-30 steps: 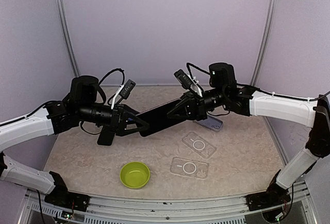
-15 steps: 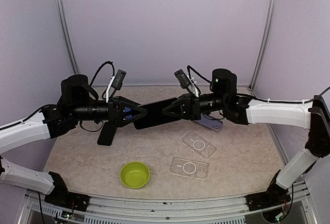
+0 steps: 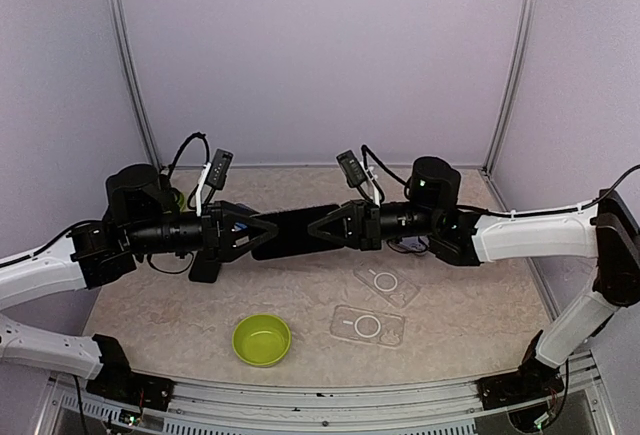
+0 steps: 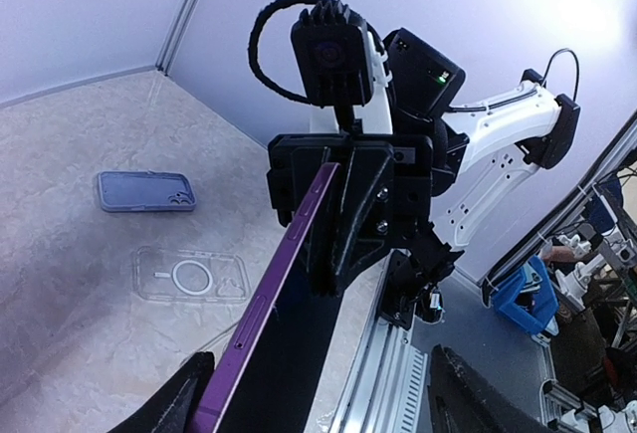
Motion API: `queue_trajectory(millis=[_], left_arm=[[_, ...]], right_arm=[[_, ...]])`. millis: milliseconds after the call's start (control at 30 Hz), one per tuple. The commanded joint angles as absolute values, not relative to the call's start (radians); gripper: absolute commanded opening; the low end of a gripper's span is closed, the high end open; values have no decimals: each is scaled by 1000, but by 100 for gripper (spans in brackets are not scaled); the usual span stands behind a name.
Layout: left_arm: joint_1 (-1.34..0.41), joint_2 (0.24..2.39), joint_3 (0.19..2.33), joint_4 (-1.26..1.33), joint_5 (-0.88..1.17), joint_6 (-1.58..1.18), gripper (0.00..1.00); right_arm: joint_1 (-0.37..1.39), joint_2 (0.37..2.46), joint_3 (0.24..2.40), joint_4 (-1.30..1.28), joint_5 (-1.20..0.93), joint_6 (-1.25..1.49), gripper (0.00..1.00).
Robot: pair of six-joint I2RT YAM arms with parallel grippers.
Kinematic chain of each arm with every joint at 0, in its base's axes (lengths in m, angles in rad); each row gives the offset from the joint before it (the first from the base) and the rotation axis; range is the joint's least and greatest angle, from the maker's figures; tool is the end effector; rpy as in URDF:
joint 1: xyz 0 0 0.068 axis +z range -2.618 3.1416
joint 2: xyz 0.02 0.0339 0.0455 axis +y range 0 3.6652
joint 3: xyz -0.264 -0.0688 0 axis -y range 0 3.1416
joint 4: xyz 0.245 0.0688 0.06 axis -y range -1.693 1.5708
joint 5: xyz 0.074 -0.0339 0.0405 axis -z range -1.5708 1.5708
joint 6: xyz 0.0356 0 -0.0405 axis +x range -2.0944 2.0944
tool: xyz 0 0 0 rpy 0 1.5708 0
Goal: Put the phone into the phone case
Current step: Pass from the right arm to the left
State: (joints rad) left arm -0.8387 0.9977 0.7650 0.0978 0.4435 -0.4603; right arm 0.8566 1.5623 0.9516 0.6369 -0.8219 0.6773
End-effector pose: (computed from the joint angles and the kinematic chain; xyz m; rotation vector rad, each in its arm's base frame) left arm 0.1452 -0.1845 0.3229 0.7055 1.7478 -1.3089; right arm 0.2103 0.2824 0.2887 -0.9180 1.6401 1.7605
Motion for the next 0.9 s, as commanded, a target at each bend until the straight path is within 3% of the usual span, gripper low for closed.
queue_trajectory(millis=[0, 67, 333, 467, 600, 667, 833, 867], left_arm=[[-860, 986, 727, 141, 416, -468, 65], [-861, 988, 706, 163, 421, -479, 57], [-860, 969, 682, 180, 427, -498, 47], [-823, 969, 713, 172, 458, -482, 36], [-784, 978, 742, 178, 504, -489, 9], [-776, 986, 752, 179, 517, -487, 0], [-774, 994, 754, 213, 532, -486, 0], [-774, 998, 758, 215, 534, -490, 0]], right_arm=[[883, 1541, 938, 788, -745, 736, 0], [889, 1549, 929, 813, -737, 748, 0], [899, 1608, 959, 815, -743, 747, 0], [900, 1647, 988, 802, -764, 745, 0], [899, 1666, 1024, 788, -776, 737, 0], [899, 1675, 1046, 762, -779, 721, 0], [883, 1685, 1074, 716, -804, 695, 0], [873, 1680, 1069, 714, -814, 698, 4]])
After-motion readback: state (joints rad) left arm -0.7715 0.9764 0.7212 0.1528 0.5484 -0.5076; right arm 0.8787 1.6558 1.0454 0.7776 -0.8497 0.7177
